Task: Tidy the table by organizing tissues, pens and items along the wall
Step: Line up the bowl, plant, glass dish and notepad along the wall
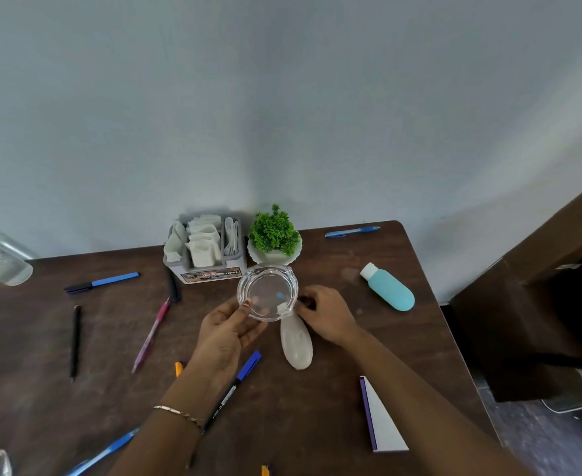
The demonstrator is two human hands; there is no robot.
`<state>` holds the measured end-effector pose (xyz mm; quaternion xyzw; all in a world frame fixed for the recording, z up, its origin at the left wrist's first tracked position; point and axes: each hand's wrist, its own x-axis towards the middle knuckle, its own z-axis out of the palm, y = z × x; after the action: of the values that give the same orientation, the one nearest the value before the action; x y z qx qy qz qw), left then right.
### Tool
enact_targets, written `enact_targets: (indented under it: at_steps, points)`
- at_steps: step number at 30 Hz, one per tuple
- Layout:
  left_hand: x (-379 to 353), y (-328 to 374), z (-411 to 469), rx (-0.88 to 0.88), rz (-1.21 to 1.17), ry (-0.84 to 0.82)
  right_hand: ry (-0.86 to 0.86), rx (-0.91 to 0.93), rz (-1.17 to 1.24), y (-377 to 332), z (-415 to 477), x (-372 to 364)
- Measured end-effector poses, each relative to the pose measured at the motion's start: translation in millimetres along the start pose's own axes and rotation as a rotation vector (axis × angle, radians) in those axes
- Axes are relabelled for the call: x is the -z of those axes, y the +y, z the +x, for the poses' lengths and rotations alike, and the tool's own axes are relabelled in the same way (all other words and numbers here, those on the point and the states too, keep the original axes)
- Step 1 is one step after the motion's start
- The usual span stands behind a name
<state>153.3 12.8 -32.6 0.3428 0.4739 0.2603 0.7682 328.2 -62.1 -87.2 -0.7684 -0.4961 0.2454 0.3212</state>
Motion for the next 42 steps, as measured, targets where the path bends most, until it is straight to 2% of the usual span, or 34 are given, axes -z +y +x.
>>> enact_targets:
  at_steps: [4,9,11,17,23,30,37,42]
  points:
    - [-13.9,-1.8,9.6,0.013,0.011,-0.036,-0.024,-0.028,-0.026,5.8,6.0,9.8]
    - [-34.3,-2.0,21.0,0.035,0.077,-0.059,0.219,-0.057,-0.303,26.9,40.1,51.1]
    - [-43.9,-2.7,25.2,0.042,0.11,-0.065,0.245,-0.07,-0.412,35.3,58.4,71.6]
    - [-76.6,-7.2,38.3,0.086,0.146,-0.077,0.169,-0.094,-0.671,58.9,94.5,103.7]
    - [-105.0,-18.8,51.5,0.154,0.119,-0.025,0.091,-0.035,-0.839,63.5,105.6,110.0]
    - [-130.9,-31.9,70.4,0.239,-0.008,0.129,0.176,-0.041,-0.717,69.8,85.0,117.1]
    - [-153.7,-35.3,89.1,0.165,-0.109,0.236,0.324,-0.165,-0.541,82.0,54.2,117.3]
    - [-159.5,-32.7,97.4,0.117,-0.187,0.323,0.392,-0.174,-0.418,92.9,41.6,107.9]
